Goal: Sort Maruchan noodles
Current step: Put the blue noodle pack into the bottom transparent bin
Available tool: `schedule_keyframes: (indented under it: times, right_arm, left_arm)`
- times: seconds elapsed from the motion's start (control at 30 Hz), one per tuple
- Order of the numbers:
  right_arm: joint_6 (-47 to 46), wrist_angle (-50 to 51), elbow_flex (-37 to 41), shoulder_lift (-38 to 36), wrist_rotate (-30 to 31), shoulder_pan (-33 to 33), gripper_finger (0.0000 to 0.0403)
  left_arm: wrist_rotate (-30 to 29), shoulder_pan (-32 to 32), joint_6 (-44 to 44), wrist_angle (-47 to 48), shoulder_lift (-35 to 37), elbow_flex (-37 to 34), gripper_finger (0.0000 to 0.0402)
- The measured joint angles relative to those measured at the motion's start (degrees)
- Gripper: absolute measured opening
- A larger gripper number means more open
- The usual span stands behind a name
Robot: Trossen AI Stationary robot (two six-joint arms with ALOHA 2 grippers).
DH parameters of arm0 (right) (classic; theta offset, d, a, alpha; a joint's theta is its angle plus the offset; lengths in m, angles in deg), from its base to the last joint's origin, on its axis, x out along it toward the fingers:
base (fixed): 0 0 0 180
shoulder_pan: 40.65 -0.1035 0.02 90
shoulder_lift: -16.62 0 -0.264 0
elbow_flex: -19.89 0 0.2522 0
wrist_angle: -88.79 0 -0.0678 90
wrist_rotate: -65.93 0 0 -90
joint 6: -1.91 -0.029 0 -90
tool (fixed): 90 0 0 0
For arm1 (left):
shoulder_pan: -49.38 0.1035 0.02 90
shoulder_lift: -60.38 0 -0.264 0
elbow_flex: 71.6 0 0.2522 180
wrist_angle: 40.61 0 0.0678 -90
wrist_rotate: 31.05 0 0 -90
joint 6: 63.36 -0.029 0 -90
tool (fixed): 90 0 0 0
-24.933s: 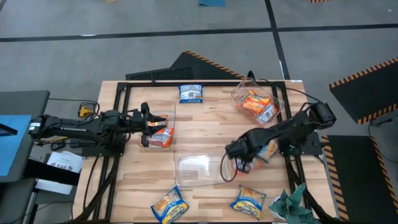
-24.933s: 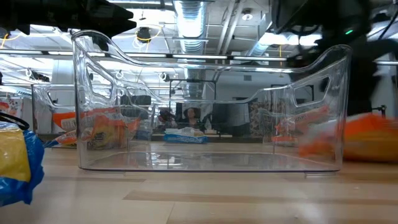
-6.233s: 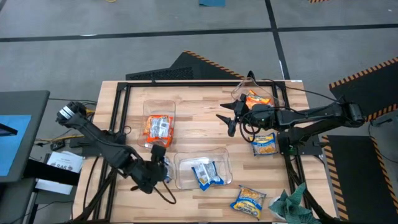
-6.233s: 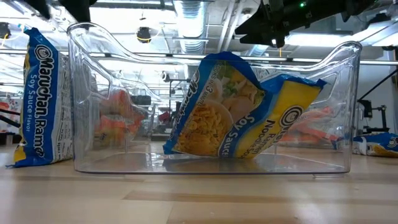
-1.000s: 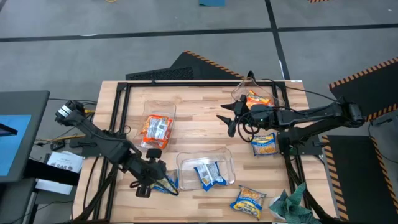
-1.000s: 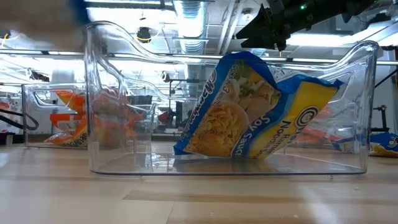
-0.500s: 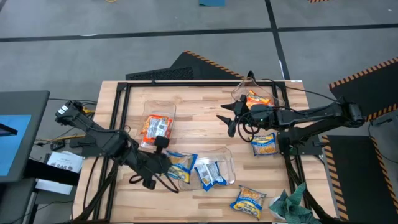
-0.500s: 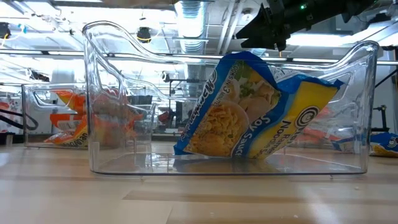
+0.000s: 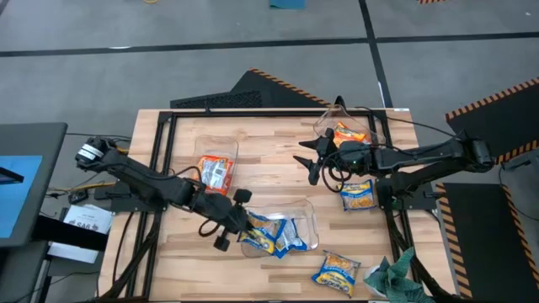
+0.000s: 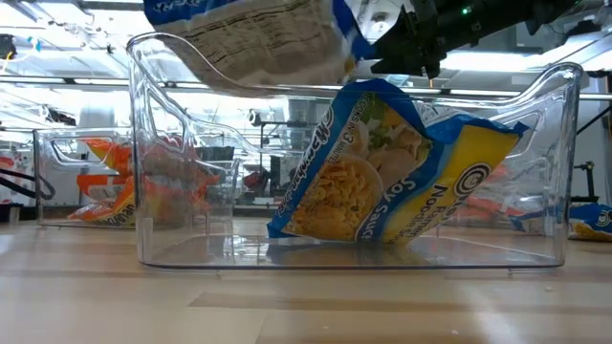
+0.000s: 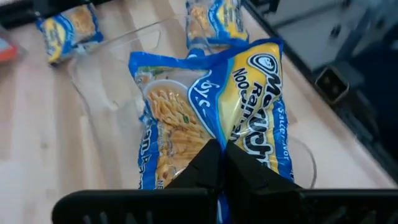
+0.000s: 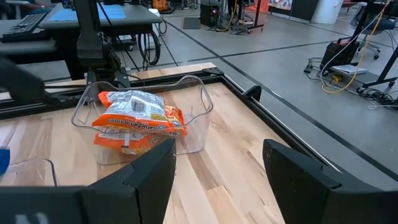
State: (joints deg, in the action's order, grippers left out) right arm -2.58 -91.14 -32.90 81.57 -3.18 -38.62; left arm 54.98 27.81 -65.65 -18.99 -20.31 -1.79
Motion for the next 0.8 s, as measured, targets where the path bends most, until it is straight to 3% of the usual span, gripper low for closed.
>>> schedule_keyframes:
  times: [0.13, 0.23, 0.6, 0.8]
  right_arm:
    - [0.4, -0.02, 0.0, 0.0, 0.0, 0.02, 0.0264]
    - [0.39, -0.03, 0.0, 0.0, 0.0, 0.04, 0.0264]
    - [0.39, -0.09, 0.0, 0.0, 0.0, 0.04, 0.0264]
    - [-0.92, 1.95, -1.97, -1.88, 0.07, -3.28, 0.0264]
  left_arm:
    - [-2.01, 0.87, 5.7, -10.0, -0.06, -4.79, 0.0]
    - [-5.27, 1.07, 7.0, -10.43, -0.06, -4.93, 0.0011]
    - [-5.48, 0.97, 4.89, -8.54, 0.23, -1.77, 0.0156]
    - [-8.07, 1.21, 3.26, 0.18, 4.72, 0.6, 0.0184]
